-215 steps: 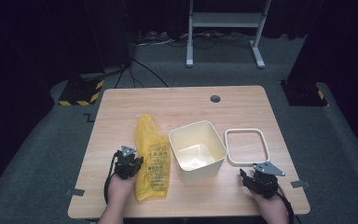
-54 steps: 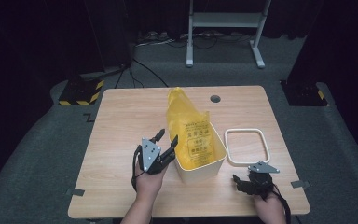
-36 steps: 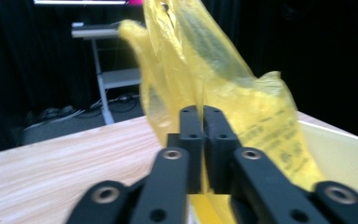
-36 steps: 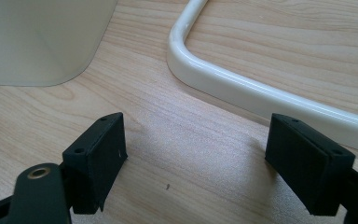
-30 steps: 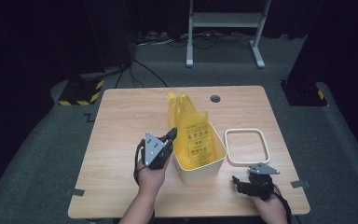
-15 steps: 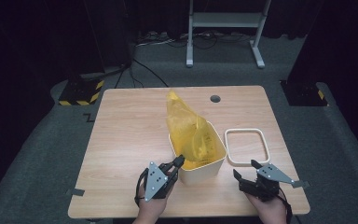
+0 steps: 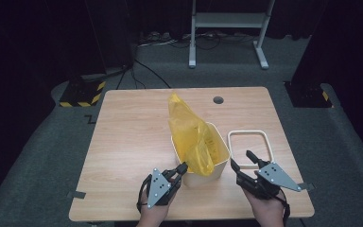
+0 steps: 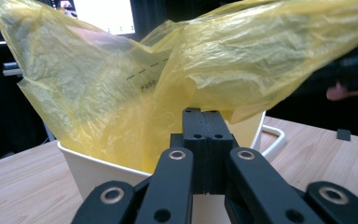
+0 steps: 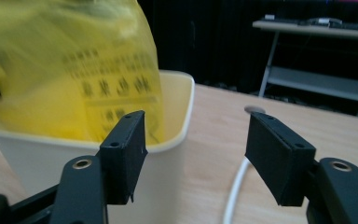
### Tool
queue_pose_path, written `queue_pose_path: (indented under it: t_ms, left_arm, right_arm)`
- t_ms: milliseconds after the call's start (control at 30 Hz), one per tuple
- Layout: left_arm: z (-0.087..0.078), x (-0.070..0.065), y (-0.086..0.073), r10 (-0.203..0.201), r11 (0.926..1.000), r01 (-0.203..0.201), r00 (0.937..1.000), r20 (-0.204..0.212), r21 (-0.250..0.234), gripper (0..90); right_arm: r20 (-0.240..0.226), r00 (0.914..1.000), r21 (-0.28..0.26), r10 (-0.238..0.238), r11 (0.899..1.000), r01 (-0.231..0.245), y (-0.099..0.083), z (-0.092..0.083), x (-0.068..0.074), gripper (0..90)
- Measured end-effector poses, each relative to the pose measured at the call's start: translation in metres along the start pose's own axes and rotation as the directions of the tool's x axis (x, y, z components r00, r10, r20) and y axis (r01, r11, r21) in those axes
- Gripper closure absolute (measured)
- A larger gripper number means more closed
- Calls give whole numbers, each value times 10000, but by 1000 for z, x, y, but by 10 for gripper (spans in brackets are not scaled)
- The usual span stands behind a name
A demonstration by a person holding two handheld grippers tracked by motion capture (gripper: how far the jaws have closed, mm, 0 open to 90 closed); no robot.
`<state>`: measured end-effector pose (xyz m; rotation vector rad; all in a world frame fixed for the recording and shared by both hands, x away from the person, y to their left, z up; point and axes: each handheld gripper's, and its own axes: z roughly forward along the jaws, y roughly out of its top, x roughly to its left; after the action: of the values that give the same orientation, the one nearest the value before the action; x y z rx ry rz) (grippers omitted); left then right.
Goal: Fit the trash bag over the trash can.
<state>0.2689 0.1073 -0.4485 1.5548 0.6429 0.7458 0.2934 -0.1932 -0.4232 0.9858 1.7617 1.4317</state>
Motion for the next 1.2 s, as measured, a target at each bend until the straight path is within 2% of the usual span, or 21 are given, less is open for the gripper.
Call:
queue_pose_path:
  t_ms: [167, 233, 367, 600, 667, 800, 967, 1133, 1200]
  left_arm:
    - [2, -3, -3, 47, 9998, -49, 10000, 87, 186, 899]
    - [2, -4, -3, 168, 9995, -171, 9998, 111, 247, 899]
    - [3, -5, -3, 168, 9995, -170, 9998, 83, 258, 898]
    - [3, -6, -4, 238, 9993, -239, 9997, 15, 279, 898]
    - [3, -6, -4, 234, 9993, -233, 9997, -22, 290, 898]
    - [3, -6, -5, 267, 9990, -263, 9996, -94, 363, 897]
    - [5, -6, -6, 270, 9986, -262, 9995, -173, 468, 895]
    - [5, -6, -6, 321, 9982, -314, 9994, -140, 501, 895]
    - [6, -7, -6, 381, 9980, -374, 9992, -139, 507, 895]
  right_arm:
    - [-74, 10000, -584, 19, 9983, -23, 20, 4, 12, 419]
    - [-168, 9999, -710, -30, 9975, 18, 26, 6, 16, 450]
    - [-302, 9995, -1010, -115, 9949, 84, 41, 9, 25, 470]
    - [-339, 9994, -1365, -36, 9906, -10, 55, 13, 38, 487]
    - [-497, 9987, -1406, 62, 9900, -131, 58, 16, 41, 485]
    - [-759, 9971, -1333, -41, 9911, -61, 59, 21, 51, 498]
    - [-1106, 9938, -896, 126, 9957, -226, 56, 32, 60, 562]
    - [-1067, 9943, -354, 33, 9993, -71, 47, 43, 65, 638]
    - [-1192, 9928, -263, 140, 9995, -172, 44, 46, 65, 671]
